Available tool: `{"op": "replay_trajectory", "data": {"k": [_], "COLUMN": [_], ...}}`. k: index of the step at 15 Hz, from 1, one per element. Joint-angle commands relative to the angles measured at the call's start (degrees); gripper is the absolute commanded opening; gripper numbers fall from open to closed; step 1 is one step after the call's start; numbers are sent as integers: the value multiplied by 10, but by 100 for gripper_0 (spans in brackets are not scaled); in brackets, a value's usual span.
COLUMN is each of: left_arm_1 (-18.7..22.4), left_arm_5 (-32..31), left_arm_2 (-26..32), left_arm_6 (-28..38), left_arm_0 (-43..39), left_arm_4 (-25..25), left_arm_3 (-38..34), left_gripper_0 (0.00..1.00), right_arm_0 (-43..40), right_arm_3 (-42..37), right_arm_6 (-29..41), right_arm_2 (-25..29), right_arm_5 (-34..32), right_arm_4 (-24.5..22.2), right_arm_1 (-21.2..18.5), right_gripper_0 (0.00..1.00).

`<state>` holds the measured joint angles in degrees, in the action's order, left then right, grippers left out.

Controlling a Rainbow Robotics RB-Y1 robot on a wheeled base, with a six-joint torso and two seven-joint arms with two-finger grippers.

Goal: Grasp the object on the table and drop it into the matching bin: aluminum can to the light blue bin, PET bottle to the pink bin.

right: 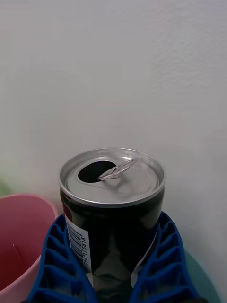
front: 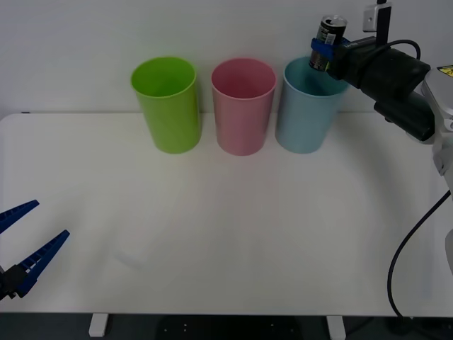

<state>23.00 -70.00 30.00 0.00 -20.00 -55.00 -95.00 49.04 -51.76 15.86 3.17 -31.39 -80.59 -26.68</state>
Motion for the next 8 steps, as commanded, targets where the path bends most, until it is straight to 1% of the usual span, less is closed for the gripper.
{"op": "replay_trajectory", "data": {"k": [1, 2, 8], "left_arm_1": [0, 0, 0], "left_arm_5": [0, 0, 0], "left_arm_2": [0, 0, 0], "left_arm_6": [0, 0, 0], "left_arm_0": [0, 0, 0], "left_arm_4": [0, 0, 0], "left_arm_3": [0, 0, 0], "left_gripper_0": [100, 100, 100], "right_arm_0": [0, 0, -1], "right_arm_3": [0, 0, -1], "right_arm_6": [-8, -11, -33], "right_arm_2": [3, 4, 11], "right_arm_5": [0, 0, -9], "right_arm_4": [3, 3, 9], "right_arm_1": [0, 0, 0], "right_gripper_0": [89, 100, 100]}}
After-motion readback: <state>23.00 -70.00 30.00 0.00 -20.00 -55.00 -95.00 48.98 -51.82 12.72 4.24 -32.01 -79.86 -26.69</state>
